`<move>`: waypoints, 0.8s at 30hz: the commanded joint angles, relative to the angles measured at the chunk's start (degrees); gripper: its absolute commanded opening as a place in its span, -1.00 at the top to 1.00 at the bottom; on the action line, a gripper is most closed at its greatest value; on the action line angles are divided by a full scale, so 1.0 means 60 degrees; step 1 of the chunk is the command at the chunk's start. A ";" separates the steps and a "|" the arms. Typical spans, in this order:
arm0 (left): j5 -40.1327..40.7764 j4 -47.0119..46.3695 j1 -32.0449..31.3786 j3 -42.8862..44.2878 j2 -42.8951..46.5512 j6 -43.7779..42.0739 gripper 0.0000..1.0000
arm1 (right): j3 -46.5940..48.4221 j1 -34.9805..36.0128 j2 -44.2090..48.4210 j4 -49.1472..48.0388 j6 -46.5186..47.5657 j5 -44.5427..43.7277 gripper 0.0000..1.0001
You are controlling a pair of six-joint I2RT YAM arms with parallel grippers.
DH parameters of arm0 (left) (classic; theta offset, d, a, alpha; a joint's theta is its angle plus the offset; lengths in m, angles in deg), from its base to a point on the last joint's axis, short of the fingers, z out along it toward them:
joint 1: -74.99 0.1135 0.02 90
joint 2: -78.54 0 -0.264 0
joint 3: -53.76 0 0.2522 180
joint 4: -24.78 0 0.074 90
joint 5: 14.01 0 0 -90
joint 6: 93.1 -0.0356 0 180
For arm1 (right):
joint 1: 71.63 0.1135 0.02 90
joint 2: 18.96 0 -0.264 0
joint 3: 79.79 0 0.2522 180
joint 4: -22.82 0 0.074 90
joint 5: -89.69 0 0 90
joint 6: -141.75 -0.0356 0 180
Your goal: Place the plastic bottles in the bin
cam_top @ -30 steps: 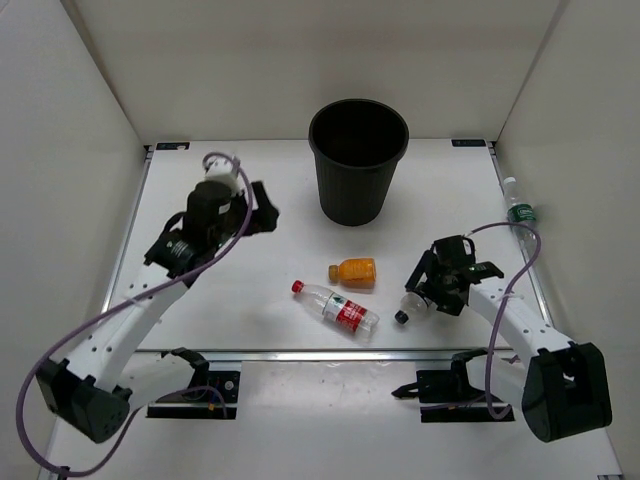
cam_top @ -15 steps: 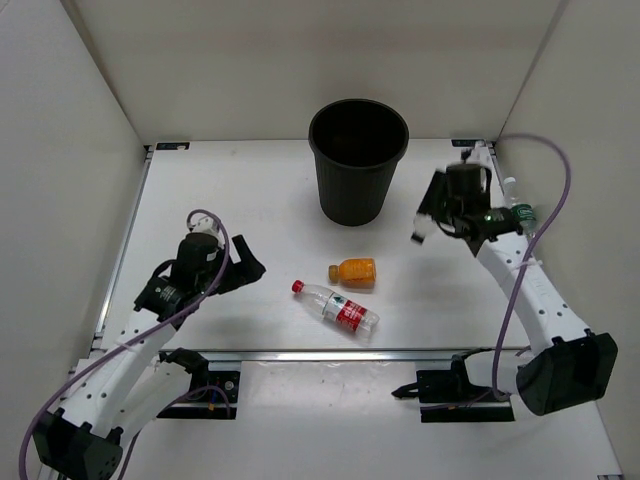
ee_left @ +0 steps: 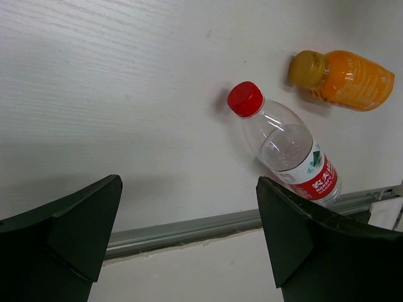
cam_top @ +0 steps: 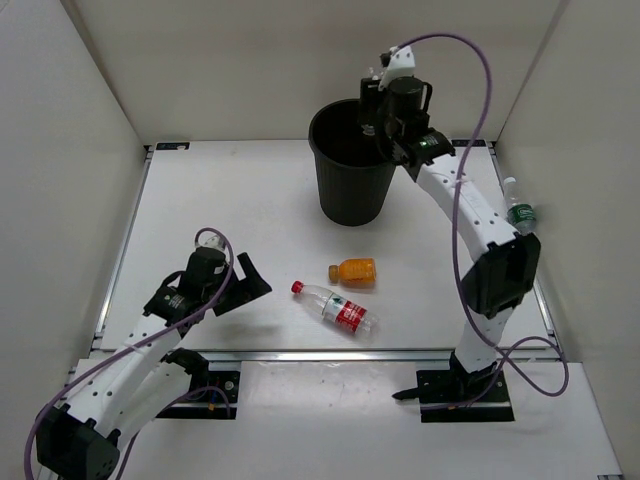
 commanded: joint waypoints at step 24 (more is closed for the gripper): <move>0.1159 -0.0832 -0.2552 0.1578 -0.3361 0.2190 -0.97 | -0.3769 0.0025 0.4975 0.1932 0.0992 -0.2187 -0.98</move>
